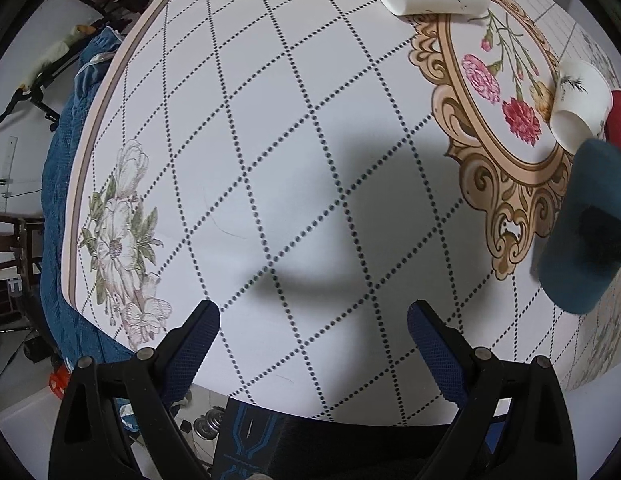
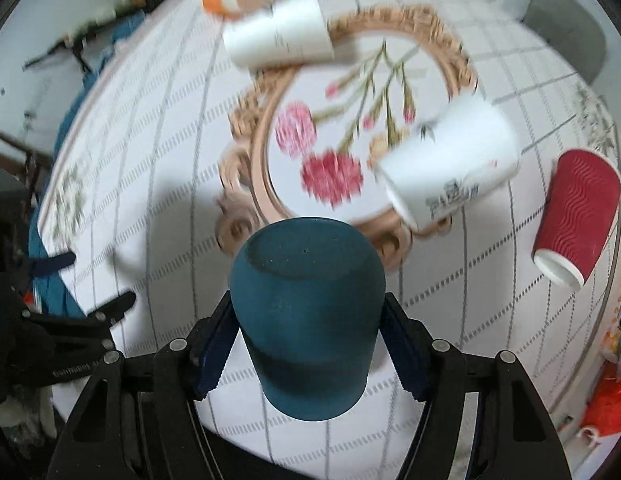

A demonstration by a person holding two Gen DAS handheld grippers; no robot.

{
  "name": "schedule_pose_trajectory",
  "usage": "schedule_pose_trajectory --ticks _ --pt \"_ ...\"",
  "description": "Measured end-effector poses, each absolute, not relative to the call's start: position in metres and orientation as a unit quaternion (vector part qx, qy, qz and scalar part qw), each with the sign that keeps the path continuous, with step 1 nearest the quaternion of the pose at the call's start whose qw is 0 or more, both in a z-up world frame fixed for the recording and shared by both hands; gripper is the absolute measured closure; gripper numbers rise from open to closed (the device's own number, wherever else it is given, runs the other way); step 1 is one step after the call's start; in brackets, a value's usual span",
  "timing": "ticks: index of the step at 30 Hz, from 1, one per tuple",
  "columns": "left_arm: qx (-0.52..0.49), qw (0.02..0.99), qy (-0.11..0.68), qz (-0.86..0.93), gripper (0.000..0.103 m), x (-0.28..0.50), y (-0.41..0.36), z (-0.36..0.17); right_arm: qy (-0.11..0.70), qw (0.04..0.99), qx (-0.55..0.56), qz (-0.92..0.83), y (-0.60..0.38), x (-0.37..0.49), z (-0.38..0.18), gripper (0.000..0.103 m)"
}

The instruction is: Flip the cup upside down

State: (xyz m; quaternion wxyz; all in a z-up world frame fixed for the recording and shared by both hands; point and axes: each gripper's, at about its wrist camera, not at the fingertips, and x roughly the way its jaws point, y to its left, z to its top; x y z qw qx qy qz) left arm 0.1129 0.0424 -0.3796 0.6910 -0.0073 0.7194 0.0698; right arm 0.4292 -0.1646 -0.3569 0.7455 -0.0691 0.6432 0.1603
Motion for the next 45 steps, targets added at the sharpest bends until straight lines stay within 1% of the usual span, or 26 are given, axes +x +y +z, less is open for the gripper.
schedule_pose_trajectory --ticks 2,6,9,17,22,28,33,35,37,38,40,45 --pt "-0.004 0.692 0.718 0.072 0.007 0.116 0.05 -0.377 0.601 0.781 -0.043 0.164 -0.159 0.417 -0.349 0.032" --pt "0.001 0.694 0.716 0.077 0.007 0.121 0.055 -0.374 0.521 0.838 -0.028 0.163 -0.135 0.404 -0.345 0.032" --pt "0.009 0.694 0.715 0.079 0.007 0.124 0.056 -0.373 0.493 0.855 -0.022 0.158 -0.122 0.399 -0.352 0.032" --pt "0.016 0.696 0.713 0.076 0.007 0.123 0.059 -0.375 0.483 0.86 -0.039 0.159 -0.112 0.379 -0.368 0.032" --pt "0.015 0.701 0.71 0.072 0.007 0.121 0.063 -0.374 0.491 0.856 -0.047 0.158 -0.107 0.367 -0.372 0.031" --pt "0.017 0.715 0.697 0.062 0.007 0.119 0.062 -0.361 0.511 0.844 -0.065 0.149 -0.1 0.359 -0.373 0.031" --pt "0.019 0.73 0.681 0.052 0.007 0.114 0.062 -0.344 0.518 0.843 -0.055 0.131 -0.102 0.35 -0.361 0.024" --pt "0.019 0.739 0.672 0.047 0.007 0.11 0.063 -0.334 0.525 0.843 -0.039 0.115 -0.108 0.343 -0.352 0.019" --pt "0.022 0.748 0.662 0.043 0.007 0.107 0.061 -0.323 0.534 0.839 -0.025 0.105 -0.116 0.335 -0.341 0.018" --pt "0.024 0.754 0.655 0.039 0.007 0.104 0.06 -0.314 0.535 0.839 -0.017 0.094 -0.121 0.331 -0.334 0.013" --pt "0.028 0.766 0.641 0.034 0.007 0.099 0.055 -0.298 0.536 0.842 -0.008 0.064 -0.133 0.32 -0.32 0.006" --pt "0.038 0.794 0.606 0.029 0.007 0.09 0.05 -0.264 0.519 0.855 -0.007 -0.005 -0.156 0.287 -0.28 0.005"
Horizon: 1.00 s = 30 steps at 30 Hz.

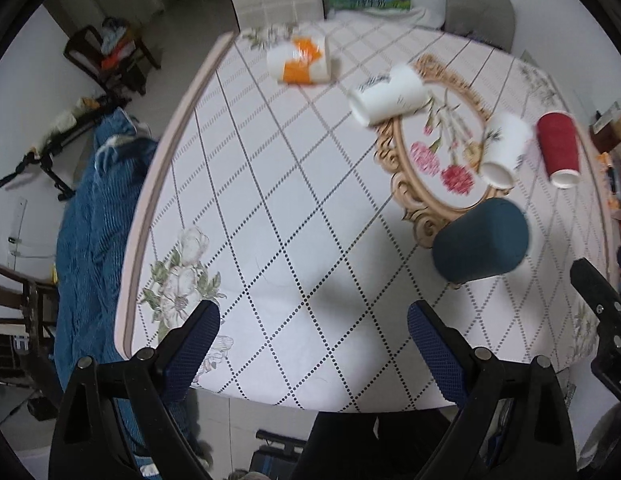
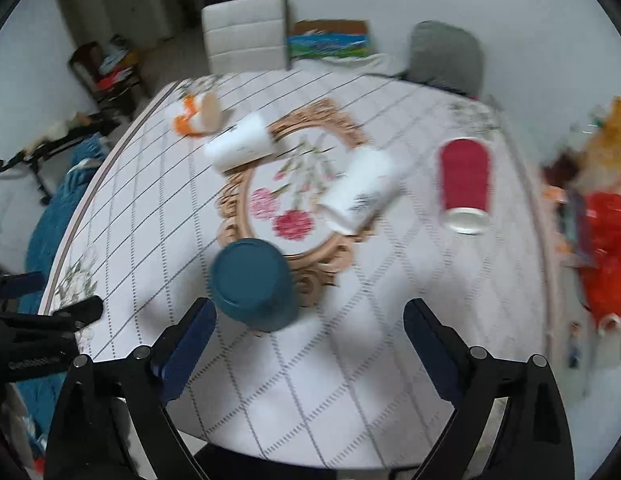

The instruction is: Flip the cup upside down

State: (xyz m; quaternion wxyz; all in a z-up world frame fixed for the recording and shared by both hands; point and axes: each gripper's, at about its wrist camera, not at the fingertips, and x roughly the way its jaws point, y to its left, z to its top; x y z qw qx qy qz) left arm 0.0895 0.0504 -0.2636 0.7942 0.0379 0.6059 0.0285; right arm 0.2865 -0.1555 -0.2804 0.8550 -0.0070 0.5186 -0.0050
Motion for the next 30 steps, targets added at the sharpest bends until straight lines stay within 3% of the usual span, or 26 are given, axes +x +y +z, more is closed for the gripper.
schedule_pose_trajectory --ticks 4,6,19,30 --pt "0.035 0.81 0.585 0.023 0.007 0.078 0.045 -0.241 0.502 0.864 -0.014 -0.034 -0.165 0.265 -0.253 0.004" --pt "0.036 0.82 0.571 0.022 0.001 0.071 0.039 -0.227 0.493 0.869 -0.014 -0.04 -0.169 0.254 -0.239 0.003" --pt "0.021 0.871 0.491 0.012 0.001 -0.008 0.011 -0.135 0.419 0.907 -0.022 -0.042 -0.187 0.157 -0.134 0.003" --pt "0.007 0.896 0.443 0.028 0.001 -0.101 0.012 -0.072 0.404 0.915 -0.014 -0.018 -0.186 0.062 -0.072 0.003"
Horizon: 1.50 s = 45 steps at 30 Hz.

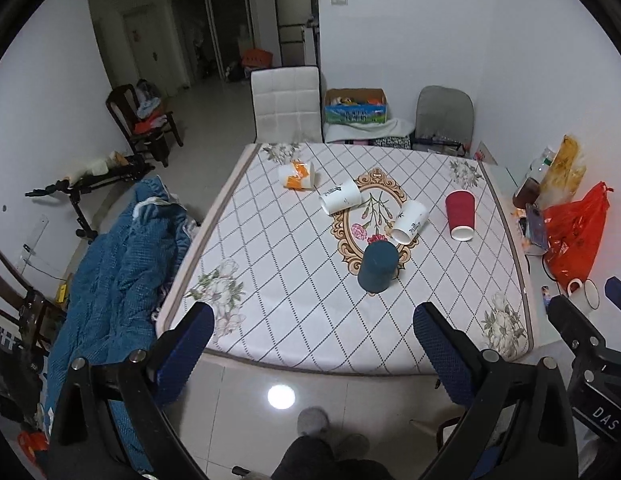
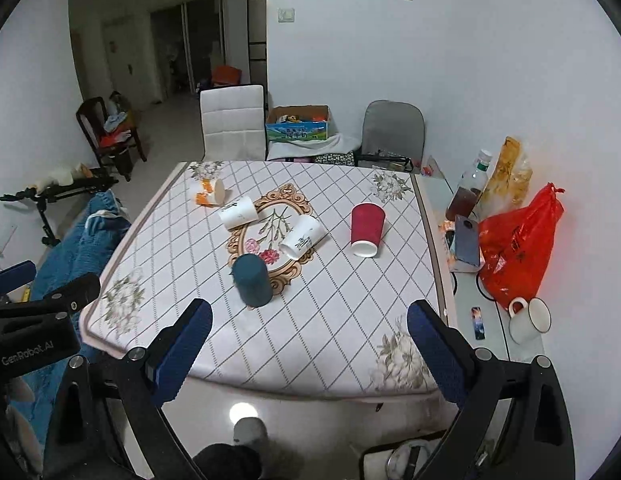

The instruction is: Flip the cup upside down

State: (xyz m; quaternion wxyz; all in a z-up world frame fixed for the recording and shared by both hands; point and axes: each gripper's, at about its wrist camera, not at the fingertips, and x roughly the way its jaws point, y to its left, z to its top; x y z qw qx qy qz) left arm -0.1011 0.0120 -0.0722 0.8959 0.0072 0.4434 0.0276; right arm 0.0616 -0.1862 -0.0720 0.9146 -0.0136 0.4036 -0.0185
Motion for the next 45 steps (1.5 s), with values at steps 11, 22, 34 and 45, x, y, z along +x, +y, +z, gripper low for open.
schedule_pose_trajectory --ticks 11,22,34,45 --pt "0.003 0.905 0.425 0.021 0.001 -0.147 0.028 -0.043 0.376 0.926 -0.004 -0.025 -0.169 0.002 -0.033 0.003" --pt "0.008 0.903 0.429 0.012 0.001 -0.159 0.036 -0.043 0.382 0.924 -0.003 -0.023 -0.16 -0.007 -0.025 0.003" --pt "0.004 0.901 0.434 0.014 0.001 -0.165 0.042 -0.047 0.392 0.92 -0.001 -0.019 -0.158 0.001 -0.034 0.003" --pt "-0.002 0.9 0.435 0.011 0.001 -0.169 0.043 -0.049 0.396 0.918 0.002 -0.024 -0.159 -0.001 -0.035 0.003"
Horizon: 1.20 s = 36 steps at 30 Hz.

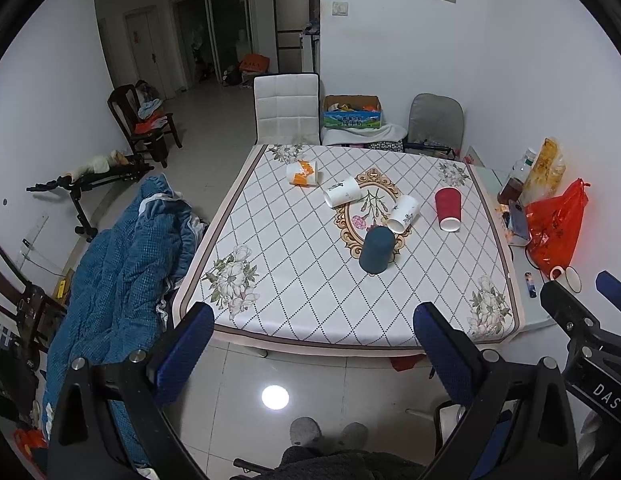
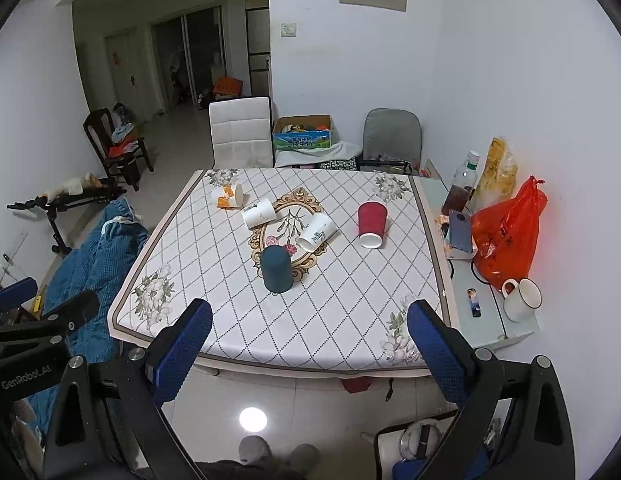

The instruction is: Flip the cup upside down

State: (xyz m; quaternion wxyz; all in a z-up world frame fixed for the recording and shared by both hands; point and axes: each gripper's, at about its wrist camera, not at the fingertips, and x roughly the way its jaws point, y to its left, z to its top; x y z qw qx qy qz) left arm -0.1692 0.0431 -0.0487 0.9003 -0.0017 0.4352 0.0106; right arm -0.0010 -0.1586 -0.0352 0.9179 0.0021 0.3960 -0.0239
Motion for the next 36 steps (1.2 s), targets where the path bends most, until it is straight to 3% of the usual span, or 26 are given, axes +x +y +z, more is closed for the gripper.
schedule_pose_trajectory --ticks 36 --pt "0.007 0.906 0.423 0.006 0.001 -0.17 0.038 -0.039 0.401 0.915 0.021 -0.034 -0.17 -0.014 -0.036 0.003"
